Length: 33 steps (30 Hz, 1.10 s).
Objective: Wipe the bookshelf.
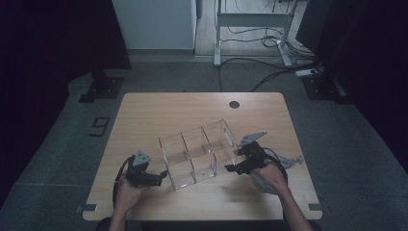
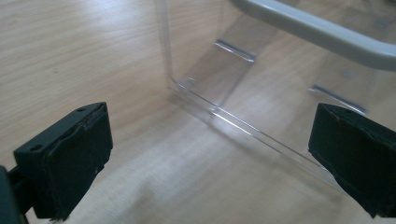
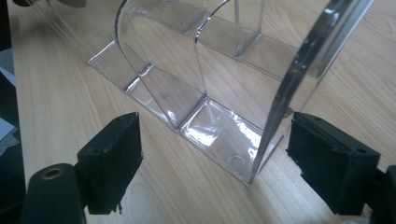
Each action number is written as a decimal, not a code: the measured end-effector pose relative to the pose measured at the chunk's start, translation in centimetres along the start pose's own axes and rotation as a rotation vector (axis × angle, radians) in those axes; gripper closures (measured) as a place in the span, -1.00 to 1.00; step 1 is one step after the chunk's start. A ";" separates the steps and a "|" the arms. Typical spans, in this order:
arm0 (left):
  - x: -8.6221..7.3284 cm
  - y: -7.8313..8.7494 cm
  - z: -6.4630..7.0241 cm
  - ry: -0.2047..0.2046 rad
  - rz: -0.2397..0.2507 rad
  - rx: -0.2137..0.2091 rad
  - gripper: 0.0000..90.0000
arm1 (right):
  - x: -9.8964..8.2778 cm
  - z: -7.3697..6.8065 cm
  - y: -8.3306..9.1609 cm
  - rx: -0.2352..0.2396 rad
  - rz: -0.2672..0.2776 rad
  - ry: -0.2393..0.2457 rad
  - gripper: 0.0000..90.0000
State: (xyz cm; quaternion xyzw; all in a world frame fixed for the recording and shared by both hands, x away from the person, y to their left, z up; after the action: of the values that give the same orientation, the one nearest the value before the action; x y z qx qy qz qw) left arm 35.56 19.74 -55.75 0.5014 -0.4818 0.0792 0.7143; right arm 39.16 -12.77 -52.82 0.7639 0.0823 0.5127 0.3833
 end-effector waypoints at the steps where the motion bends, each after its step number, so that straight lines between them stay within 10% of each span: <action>1: -0.1 0.2 0.2 0.001 -0.001 0.000 -1.00 | 0.0 -0.1 0.0 0.004 0.001 -0.003 -0.63; 21: 0.0 3.0 3.2 -0.039 0.020 -0.097 -1.00 | -0.5 -1.2 -0.7 0.033 -0.028 0.018 -0.67; 33: 0.7 0.6 2.8 -0.012 -0.050 0.083 -0.67 | -0.1 -2.1 -0.9 0.027 -0.047 0.059 -0.66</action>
State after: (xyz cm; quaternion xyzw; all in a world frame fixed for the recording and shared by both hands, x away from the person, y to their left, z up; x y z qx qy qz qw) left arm 33.84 17.56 -54.69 0.5430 -0.4698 0.0781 0.6916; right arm 37.60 -11.19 -53.11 0.7513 0.1184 0.5248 0.3823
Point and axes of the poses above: each handheld gripper's, and its own axes: y roughly backward along the jaws, x roughly out of its top, z roughly to its right, the point moved 7 cm from there along -y, roughly forward along the jaws, and after that the axes turned 1 degree about z, right-handed, at the moved point
